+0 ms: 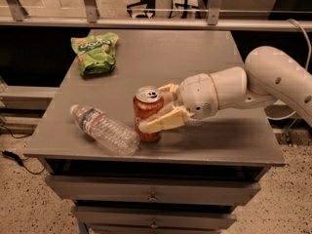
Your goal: Move coke can near water bottle
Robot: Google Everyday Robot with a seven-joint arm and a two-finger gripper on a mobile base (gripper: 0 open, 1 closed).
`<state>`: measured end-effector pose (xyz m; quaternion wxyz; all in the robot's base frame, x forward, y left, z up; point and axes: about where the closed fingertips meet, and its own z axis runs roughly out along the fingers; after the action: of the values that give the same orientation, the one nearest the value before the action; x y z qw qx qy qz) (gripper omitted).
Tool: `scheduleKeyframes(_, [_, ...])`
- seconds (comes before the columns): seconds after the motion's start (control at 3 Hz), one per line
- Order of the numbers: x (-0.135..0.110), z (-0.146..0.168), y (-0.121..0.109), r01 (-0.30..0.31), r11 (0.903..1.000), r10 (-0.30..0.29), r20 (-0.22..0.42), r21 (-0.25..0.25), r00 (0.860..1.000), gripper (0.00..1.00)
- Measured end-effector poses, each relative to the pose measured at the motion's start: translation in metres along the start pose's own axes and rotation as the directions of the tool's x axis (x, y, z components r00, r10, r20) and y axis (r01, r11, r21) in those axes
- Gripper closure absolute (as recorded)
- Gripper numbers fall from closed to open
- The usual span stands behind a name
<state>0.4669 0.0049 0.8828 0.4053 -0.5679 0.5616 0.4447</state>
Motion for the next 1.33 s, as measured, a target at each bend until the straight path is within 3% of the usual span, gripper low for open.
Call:
scheduleKeyframes(0.33, [-0.001, -0.003, 0.001, 0.017, 0.9998, -0.017, -0.009, -0.011, 1.0, 0.0])
scheduleKeyframes(0.67, [-0.002, -0.007, 0.001, 0.028, 0.9995, -0.028, -0.017, -0.016, 0.999, 0.0])
scheduleKeyframes(1.0, [-0.011, -0.036, -0.004, 0.055, 0.9982, -0.054, -0.051, 0.023, 0.997, 0.0])
scheduleKeyframes(1.33, [-0.036, -0.098, -0.01, 0.12, 0.9788, -0.102, -0.113, 0.166, 0.988, 0.0])
